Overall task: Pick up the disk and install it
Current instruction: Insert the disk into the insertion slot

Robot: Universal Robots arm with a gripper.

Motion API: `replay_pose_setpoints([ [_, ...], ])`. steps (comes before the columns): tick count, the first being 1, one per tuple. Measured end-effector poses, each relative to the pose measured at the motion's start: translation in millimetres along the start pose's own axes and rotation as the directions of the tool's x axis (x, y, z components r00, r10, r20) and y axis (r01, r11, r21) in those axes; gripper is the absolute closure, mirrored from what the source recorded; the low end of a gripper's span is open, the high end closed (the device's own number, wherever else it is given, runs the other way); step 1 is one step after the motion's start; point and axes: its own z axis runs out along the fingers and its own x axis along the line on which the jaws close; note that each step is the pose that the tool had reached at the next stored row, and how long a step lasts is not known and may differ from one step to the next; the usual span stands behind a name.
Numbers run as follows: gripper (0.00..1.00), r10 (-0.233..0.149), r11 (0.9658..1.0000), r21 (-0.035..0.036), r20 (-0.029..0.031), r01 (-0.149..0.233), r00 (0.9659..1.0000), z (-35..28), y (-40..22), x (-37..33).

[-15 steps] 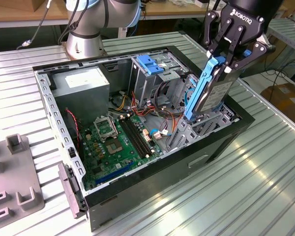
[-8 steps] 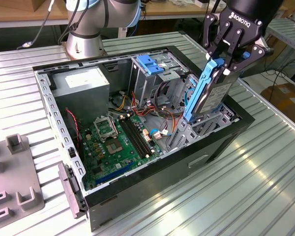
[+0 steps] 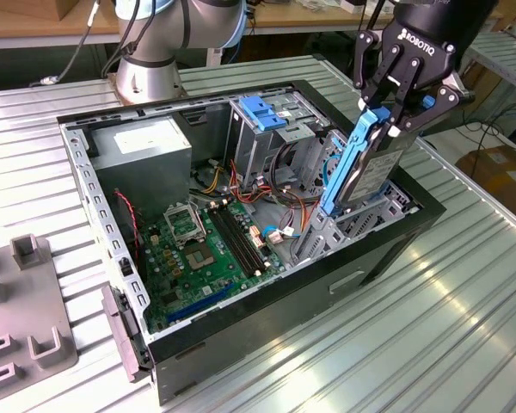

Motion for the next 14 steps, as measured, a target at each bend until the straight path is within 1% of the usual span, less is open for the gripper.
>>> replay_pose_setpoints([
  [8, 0.63, 0.0, 1.0, -0.0002, -0.0006, 0.0, 1.0, 9.6, -0.1, 0.9],
  [10, 0.63, 0.0, 1.0, -0.0002, -0.0007, 0.0, 1.0, 10.9, -0.2, 1.0],
  [11, 0.63, 0.0, 1.0, 0.0004, 0.0002, 0.0, 1.0, 11.6, -0.4, 1.0],
  [14, 0.63, 0.0, 1.0, 0.0002, 0.0008, 0.0, 1.0, 12.1, -0.4, 1.1],
])
